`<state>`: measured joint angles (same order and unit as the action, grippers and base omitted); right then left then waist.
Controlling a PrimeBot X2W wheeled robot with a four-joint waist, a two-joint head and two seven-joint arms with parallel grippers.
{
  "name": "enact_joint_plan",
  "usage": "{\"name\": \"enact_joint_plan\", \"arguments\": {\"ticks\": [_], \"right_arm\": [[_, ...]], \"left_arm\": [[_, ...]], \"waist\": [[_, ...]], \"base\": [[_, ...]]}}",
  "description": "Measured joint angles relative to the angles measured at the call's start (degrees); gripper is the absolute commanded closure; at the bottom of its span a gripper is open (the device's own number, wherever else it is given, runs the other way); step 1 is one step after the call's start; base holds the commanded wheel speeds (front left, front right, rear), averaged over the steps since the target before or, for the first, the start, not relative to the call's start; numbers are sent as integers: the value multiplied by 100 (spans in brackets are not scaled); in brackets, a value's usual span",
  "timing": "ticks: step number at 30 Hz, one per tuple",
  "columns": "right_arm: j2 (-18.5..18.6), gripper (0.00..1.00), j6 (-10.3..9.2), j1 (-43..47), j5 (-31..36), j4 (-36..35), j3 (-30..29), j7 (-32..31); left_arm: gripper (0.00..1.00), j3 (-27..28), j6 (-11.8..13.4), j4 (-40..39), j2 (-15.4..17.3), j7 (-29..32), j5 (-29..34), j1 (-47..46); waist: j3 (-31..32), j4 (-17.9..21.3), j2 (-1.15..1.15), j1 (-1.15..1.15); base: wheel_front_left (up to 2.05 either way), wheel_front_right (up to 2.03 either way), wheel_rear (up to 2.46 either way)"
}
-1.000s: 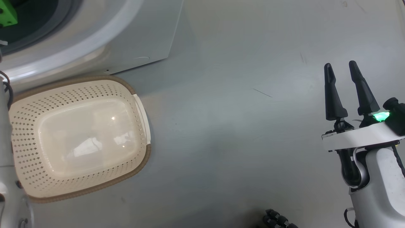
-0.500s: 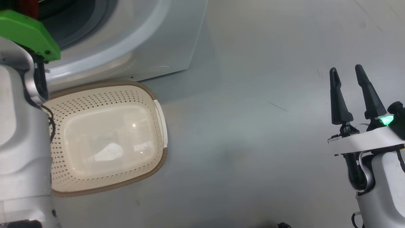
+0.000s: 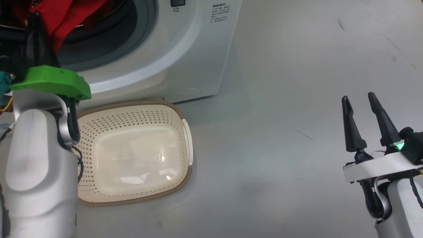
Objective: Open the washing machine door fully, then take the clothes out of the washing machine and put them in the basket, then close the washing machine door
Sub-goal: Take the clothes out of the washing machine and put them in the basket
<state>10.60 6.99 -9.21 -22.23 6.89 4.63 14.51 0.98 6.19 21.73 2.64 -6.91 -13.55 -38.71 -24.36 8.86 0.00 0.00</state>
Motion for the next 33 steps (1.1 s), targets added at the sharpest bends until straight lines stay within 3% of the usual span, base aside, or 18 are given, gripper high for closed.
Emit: {"name": "enact_joint_plan", "arguments": {"ticks": [9, 23, 33], "right_arm": [[1, 0, 0, 283, 122, 7, -5, 0], [-48, 0, 0, 614, 230, -16, -14, 0], [-79, 0, 0, 638, 268, -102, 31, 0]], "left_arm": [[100, -214, -4, -614, -60, -634, -109, 633], [100, -843, -46, -1857, -81, -687, 9, 1390], [100, -1188, -35, -2030, -79, -670, -45, 2146]], "waist": [[420, -270, 0, 0], [931, -621, 0, 0], [937, -700, 0, 0]], "base": [[0, 0, 0], [0, 0, 0], [0, 0, 0]]}}
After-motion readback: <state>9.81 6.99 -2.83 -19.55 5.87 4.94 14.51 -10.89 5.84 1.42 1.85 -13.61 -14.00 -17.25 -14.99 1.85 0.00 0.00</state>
